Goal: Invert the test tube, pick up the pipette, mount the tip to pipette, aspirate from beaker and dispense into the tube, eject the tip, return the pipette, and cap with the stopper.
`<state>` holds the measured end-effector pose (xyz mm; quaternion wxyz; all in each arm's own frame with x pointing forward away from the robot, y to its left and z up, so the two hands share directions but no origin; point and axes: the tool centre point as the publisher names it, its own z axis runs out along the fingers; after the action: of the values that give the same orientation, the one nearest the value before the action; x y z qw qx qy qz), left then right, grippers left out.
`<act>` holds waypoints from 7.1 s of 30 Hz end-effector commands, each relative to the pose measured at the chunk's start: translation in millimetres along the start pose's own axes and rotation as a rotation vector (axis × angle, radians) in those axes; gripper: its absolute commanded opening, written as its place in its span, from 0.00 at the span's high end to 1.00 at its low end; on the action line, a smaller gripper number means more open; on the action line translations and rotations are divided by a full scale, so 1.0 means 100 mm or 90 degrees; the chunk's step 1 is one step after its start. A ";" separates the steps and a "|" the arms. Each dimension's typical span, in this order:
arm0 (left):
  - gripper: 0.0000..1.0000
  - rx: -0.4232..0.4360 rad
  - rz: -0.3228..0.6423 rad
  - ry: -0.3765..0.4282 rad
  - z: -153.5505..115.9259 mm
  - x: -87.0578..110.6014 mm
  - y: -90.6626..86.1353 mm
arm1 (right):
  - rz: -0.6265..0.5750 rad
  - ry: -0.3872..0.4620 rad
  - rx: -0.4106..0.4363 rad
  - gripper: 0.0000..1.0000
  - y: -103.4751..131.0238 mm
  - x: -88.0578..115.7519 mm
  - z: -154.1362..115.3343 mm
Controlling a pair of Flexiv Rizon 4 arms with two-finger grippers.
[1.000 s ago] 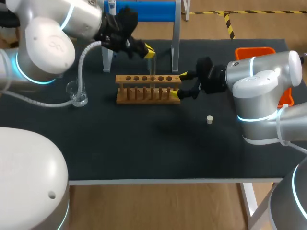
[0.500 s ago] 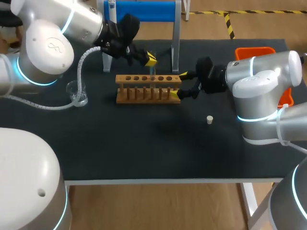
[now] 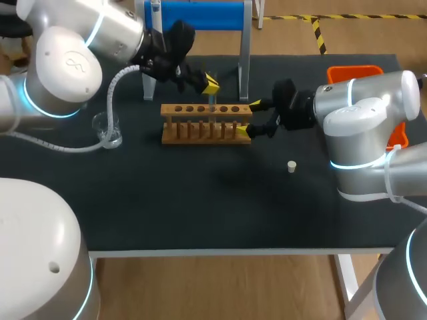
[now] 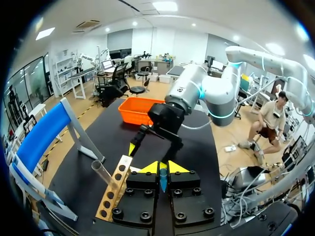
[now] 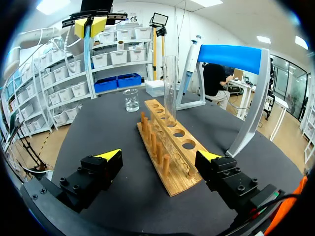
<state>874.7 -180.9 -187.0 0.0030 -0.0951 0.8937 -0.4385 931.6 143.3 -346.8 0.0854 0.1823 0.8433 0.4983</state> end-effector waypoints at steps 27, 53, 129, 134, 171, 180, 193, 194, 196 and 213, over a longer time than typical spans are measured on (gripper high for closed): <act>1.00 0.000 0.001 0.004 0.01 -0.02 0.00 | -0.074 0.241 -0.209 0.00 0.68 0.37 -0.96; 1.00 0.000 0.001 0.004 0.01 -0.02 0.00 | -0.119 0.364 -0.296 0.00 1.18 0.76 -0.54; 1.00 0.000 0.001 0.004 0.01 -0.02 0.00 | -0.069 0.348 -0.304 1.00 1.42 1.00 0.04; 1.00 0.000 0.001 0.004 0.01 -0.02 0.00 | -0.071 0.349 -0.305 1.00 1.43 1.00 0.04; 0.00 0.000 0.001 0.004 0.01 -0.02 0.00 | -0.097 0.322 -0.270 1.00 0.96 0.06 -1.98; 0.00 0.000 0.001 0.004 0.01 -0.02 0.00 | -0.069 0.304 -0.285 1.00 0.62 0.12 -2.21; 0.00 0.000 0.001 0.004 0.01 -0.02 0.00 | -0.033 0.311 -0.288 1.00 0.09 0.37 -2.21; 0.00 0.000 0.001 0.004 0.01 -0.02 0.00 | -0.035 0.310 -0.289 1.00 0.07 0.38 -2.20; 0.00 0.000 0.001 0.004 0.01 -0.02 0.00 | -0.043 0.311 -0.289 1.00 0.03 0.40 -2.19; 0.00 0.000 0.001 0.004 0.01 -0.02 0.00 | -0.067 0.312 -0.273 1.00 -0.06 0.46 -2.16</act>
<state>876.0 -181.4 -187.5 0.0023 -0.0944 0.8936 -0.4387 818.4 -16.4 -244.2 -0.0589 -0.0091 0.7225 0.6888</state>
